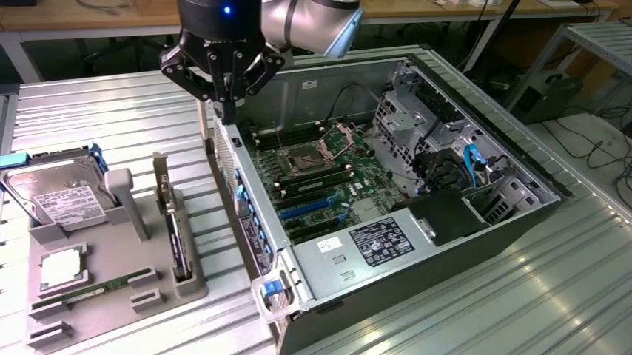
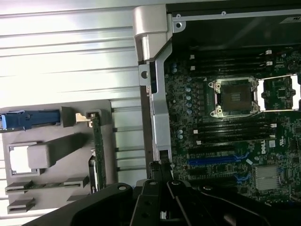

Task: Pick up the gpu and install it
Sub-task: 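Reach for the gpu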

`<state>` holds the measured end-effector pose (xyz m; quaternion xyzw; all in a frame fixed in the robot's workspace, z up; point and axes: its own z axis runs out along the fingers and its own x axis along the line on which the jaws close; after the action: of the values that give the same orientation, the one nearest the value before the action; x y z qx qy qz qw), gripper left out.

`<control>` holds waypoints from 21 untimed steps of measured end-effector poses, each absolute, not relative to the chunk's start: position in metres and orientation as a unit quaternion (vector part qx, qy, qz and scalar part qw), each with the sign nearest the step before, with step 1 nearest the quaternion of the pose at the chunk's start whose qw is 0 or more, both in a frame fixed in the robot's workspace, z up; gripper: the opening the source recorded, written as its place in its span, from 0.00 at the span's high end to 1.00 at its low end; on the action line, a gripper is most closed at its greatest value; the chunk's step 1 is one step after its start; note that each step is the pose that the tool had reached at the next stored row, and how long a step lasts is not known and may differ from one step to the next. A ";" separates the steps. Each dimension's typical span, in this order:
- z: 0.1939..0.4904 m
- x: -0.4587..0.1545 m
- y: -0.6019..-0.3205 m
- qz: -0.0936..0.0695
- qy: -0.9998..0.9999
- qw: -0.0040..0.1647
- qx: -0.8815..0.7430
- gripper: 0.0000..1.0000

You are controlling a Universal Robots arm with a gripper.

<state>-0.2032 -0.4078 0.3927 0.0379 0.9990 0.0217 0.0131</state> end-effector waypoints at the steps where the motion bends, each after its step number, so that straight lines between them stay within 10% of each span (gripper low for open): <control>1: 0.393 -0.204 -0.408 0.022 0.999 0.013 0.038 0.89; 21: 0.393 -0.221 -0.411 0.022 0.999 0.013 0.038 0.89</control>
<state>-0.2207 -0.4112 0.3927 0.0379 0.9990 0.0217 0.0131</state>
